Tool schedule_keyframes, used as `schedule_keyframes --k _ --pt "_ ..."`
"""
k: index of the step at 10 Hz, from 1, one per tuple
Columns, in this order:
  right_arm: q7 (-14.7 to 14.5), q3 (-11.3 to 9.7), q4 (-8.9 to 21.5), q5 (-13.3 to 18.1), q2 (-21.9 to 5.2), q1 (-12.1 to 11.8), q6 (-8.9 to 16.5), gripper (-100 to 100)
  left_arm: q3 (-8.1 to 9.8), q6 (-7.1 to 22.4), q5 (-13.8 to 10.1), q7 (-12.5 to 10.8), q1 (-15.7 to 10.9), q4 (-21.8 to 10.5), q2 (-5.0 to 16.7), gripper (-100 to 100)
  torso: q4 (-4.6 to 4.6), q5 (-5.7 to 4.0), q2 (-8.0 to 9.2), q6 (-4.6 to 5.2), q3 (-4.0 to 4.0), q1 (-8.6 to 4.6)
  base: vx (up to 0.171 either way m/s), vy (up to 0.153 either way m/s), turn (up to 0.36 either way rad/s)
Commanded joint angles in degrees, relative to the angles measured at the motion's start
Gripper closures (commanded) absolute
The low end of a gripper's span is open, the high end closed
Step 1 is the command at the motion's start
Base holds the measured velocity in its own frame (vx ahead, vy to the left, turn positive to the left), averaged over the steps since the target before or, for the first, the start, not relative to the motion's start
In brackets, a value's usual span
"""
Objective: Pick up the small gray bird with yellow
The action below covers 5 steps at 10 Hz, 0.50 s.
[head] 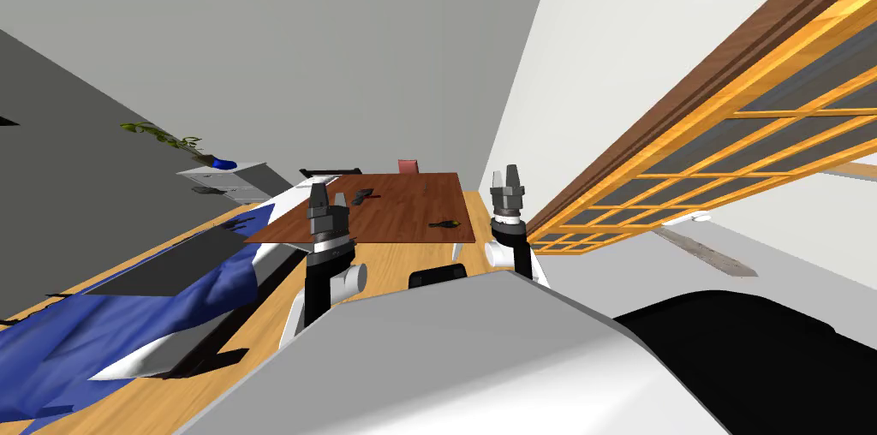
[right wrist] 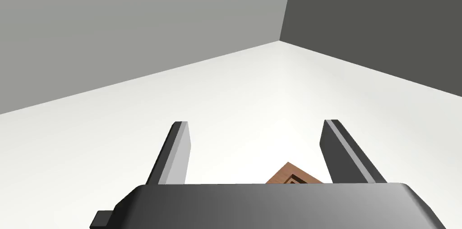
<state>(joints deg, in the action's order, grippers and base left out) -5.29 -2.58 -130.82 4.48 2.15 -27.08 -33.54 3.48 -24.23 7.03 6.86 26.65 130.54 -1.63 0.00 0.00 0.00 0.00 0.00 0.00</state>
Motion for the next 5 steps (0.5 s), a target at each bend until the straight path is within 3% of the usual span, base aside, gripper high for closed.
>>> schedule_keyframes --k 1,3,5 --pt "0.0 0.0 0.3 0.0 -2.3 -0.4 -0.1 -100 0.0 0.0 0.0 0.0 0.0 0.0 0.0 0 0.0 0.0 0.0 0.0 0.0 0.0 -0.049 -0.01 -0.08" --pt "0.0 0.1 1.0 0.1 -5.4 -1.3 -0.3 -100 0.0 0.0 0.0 0.0 0.0 0.0 0.0 0 0.06 -0.02 0.3 0.02 0.17 -0.07 -0.115 -0.014 -0.154" --pt "0.0 0.2 2.2 0.4 -8.0 -2.5 -0.6 -100 0.0 0.0 0.0 0.0 0.0 0.0 0.0 0 0.15 0.0 0.71 0.02 0.4 0.04 -0.215 0.031 -0.16"
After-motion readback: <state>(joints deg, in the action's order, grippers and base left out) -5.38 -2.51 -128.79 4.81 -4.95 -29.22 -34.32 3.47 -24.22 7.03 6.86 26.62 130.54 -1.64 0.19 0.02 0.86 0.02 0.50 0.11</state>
